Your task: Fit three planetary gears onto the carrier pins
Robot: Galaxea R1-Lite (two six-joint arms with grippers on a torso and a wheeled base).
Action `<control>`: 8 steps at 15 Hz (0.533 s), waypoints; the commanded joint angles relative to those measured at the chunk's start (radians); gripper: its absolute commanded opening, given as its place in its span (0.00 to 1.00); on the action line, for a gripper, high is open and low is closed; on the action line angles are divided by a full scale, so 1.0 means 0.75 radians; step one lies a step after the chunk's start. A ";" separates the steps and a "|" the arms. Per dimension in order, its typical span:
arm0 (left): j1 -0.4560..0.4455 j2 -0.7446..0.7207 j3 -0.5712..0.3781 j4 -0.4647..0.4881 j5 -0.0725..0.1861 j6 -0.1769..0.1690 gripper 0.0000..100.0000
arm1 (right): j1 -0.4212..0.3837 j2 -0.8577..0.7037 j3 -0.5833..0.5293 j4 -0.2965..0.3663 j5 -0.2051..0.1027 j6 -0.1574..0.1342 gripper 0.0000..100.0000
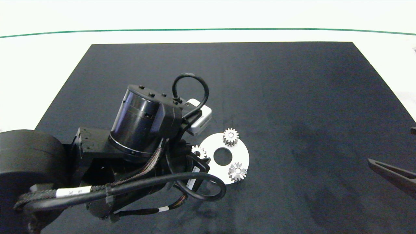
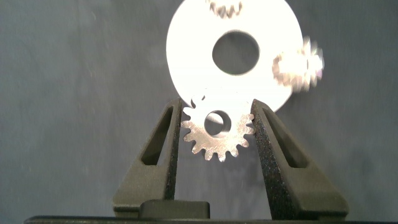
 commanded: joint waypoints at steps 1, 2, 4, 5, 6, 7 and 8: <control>0.009 0.101 -0.078 -0.014 0.003 -0.032 0.22 | 0.001 0.003 0.000 0.002 -0.003 -0.002 1.00; 0.011 0.111 -0.078 -0.024 0.003 -0.032 0.22 | 0.001 0.003 0.000 0.002 -0.003 -0.002 1.00; 0.046 0.154 -0.080 -0.112 0.003 -0.028 0.22 | 0.001 0.003 0.000 0.002 -0.003 -0.002 1.00; 0.048 0.162 -0.078 -0.132 0.003 -0.026 0.22 | 0.001 0.003 0.000 0.002 -0.003 -0.002 1.00; 0.054 0.164 -0.074 -0.134 0.001 -0.026 0.22 | 0.001 0.003 0.000 0.000 -0.003 -0.002 1.00; 0.058 0.166 -0.072 -0.137 0.001 -0.024 0.22 | 0.001 0.003 0.000 0.002 -0.003 -0.002 1.00; 0.060 0.166 -0.070 -0.137 0.003 -0.024 0.22 | 0.001 0.003 -0.002 0.002 -0.003 -0.002 1.00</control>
